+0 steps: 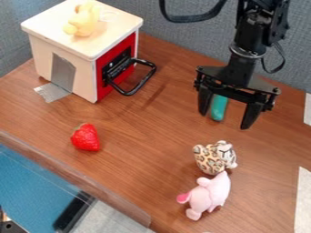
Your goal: HOLD A RED OBJECT
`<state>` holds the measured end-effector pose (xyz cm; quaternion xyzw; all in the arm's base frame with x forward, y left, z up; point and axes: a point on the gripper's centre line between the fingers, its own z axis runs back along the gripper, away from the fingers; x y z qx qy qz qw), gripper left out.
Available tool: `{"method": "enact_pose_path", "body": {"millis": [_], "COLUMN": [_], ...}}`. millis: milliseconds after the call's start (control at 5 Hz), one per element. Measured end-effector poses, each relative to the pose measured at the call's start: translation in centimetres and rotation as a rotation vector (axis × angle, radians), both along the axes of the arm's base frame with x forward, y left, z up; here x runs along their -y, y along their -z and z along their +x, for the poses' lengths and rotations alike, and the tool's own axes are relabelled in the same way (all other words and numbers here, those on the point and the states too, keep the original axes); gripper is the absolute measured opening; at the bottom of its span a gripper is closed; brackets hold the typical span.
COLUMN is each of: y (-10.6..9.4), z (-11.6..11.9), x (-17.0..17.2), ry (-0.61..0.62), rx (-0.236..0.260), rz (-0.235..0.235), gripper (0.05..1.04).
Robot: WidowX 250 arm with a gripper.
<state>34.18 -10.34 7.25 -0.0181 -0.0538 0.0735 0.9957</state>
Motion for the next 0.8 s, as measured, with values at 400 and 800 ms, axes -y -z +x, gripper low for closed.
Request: {"method": "enact_pose_path", "body": {"millis": [400,800], "y": [2.2,1.2], "z": [-2.2,-5.4], "x": [-3.2,-9.6], "ry": [-0.077,-0.201], "rx": [-0.058,-0.026], "rz": [0.021,0.040], "gripper": [1.001,1.001]}}
